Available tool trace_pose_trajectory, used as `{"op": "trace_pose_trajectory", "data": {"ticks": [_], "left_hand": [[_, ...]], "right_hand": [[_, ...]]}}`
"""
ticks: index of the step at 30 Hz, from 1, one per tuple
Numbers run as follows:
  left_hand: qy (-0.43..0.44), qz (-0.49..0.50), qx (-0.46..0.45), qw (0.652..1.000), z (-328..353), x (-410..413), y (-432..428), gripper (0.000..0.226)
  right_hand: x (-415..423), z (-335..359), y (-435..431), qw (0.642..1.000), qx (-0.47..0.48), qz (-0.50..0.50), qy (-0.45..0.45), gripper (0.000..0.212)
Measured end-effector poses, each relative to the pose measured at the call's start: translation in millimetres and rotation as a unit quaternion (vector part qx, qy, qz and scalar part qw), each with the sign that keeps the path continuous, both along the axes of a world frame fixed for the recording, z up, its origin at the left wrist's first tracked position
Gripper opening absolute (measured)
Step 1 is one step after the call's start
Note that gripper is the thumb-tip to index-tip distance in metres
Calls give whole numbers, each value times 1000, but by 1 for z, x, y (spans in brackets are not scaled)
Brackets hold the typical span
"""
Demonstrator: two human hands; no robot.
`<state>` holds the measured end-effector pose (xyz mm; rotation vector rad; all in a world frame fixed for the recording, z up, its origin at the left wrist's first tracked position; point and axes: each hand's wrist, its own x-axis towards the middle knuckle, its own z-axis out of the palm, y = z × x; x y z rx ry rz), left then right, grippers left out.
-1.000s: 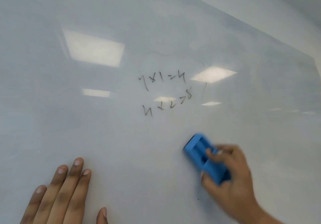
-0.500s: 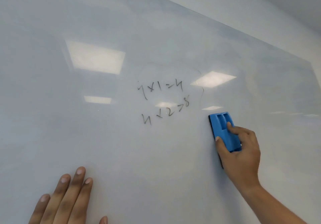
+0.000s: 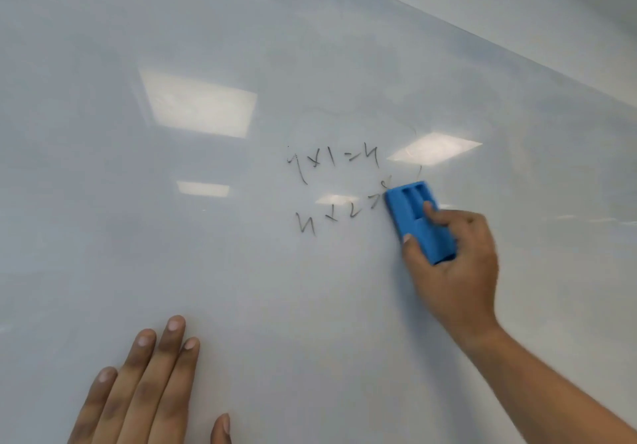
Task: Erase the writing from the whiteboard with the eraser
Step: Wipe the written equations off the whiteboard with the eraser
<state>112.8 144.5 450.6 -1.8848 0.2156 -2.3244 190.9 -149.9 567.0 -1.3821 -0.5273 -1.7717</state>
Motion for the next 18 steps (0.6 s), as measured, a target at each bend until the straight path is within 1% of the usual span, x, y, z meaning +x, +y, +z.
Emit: {"op": "trace_pose_trajectory", "data": {"ticks": [1,2,3,4,6,7,9,10,11,12,14,15,17,18], "left_hand": [[-1,5,-1,1000,0,-1,0,67],[-3,11,-3,1000,0,-1,0,66],[-4,16,-2,1000,0,-1,1,66],[-7,21,4,1000,1,1,3,66],[-14,23,22,999,6,6,5,66],[-19,23,27,999,7,9,7,66],[-24,41,31,998,8,18,14,66],[-22,62,37,997,9,23,18,66],[-21,89,45,995,10,27,21,65],[-27,110,62,992,12,30,26,62],[-42,138,84,986,15,34,34,56],[-55,147,88,984,14,36,36,54],[-77,164,92,979,13,40,39,51],[-81,166,92,979,14,42,41,50]], "right_hand": [[2,6,-1,998,48,19,30,36],[2,9,2,996,73,28,51,34],[-1,8,8,995,75,32,56,34],[-7,3,17,997,49,34,40,35],[-23,-14,39,997,-73,34,-15,39],[-31,-26,49,987,-152,28,-38,43],[-43,-36,61,952,-293,-10,-81,48],[-43,-31,59,939,-328,-34,-95,48],[-39,-22,53,939,-326,-47,-99,47],[-32,-13,46,951,-292,-42,-94,46],[-21,12,24,984,-168,-7,-54,42],[-16,24,13,994,-107,6,-25,39],[-11,37,4,999,-23,12,23,39],[-13,36,8,999,-8,17,31,39]]}}
